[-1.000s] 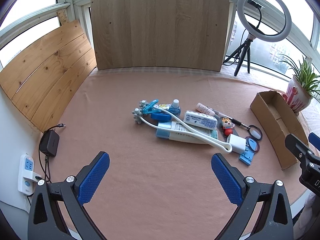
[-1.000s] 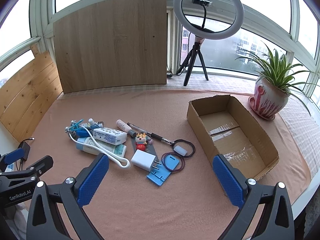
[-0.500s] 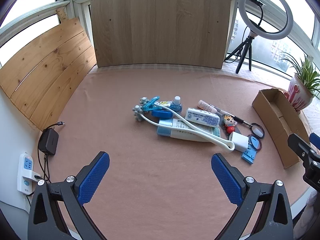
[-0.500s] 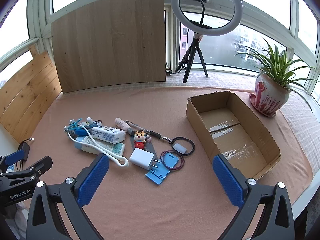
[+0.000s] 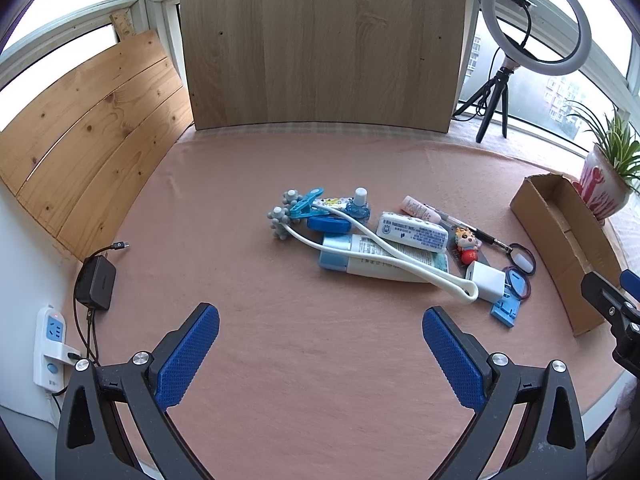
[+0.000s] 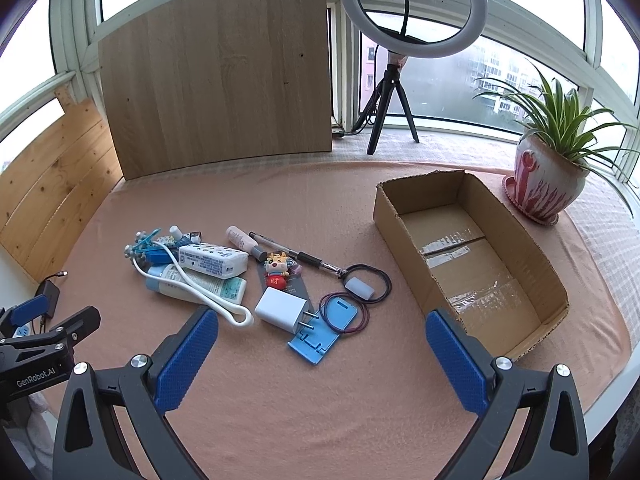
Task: Organize objects
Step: 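Move the right tool toward the pile of items, then grasp the white lotion bottle with blue cap using the right tool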
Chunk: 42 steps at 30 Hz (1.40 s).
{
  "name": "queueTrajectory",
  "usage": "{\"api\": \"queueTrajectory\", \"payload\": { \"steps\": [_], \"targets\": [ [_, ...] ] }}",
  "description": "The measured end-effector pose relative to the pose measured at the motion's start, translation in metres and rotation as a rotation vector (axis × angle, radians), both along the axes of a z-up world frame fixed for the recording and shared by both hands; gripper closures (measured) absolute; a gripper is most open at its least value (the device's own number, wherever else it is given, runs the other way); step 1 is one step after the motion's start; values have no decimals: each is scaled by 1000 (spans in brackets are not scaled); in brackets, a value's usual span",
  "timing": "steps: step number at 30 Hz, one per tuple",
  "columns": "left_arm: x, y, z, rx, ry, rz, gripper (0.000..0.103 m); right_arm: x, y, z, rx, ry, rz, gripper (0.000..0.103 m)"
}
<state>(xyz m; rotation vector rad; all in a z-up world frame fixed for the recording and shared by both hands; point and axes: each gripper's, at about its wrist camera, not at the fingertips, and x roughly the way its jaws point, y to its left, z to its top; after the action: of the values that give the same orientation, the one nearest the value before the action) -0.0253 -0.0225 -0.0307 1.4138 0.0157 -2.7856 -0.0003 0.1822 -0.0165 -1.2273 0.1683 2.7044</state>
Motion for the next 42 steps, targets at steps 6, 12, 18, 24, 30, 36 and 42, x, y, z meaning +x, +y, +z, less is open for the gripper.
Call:
{"api": "queueTrajectory", "payload": {
  "steps": [6, 12, 18, 24, 30, 36, 42],
  "targets": [
    [-3, -3, -2, 3, -2, 1, 0, -3, 5, -2, -8, -1, 3, 1],
    [-14, -10, -9, 13, -5, 7, 0, -11, 15, -8, -63, 0, 30, 4],
    [-28, -16, -14, 1, -6, 15, 3, -30, 17, -21, -116, -41, 83, 20],
    [-41, -21, -20, -2, -10, 31, 5, -54, 11, -36, -189, -100, 146, 38],
    [-41, -33, -25, 1, -19, 64, 7, -76, -8, -45, -249, -144, 225, 53],
    [-26, -57, -28, 9, -31, 123, 7, -104, -44, -53, -272, -186, 338, 61],
    [-3, -84, -29, 18, -40, 188, 7, -135, -75, -70, -309, -241, 410, 65]
  ]
}}
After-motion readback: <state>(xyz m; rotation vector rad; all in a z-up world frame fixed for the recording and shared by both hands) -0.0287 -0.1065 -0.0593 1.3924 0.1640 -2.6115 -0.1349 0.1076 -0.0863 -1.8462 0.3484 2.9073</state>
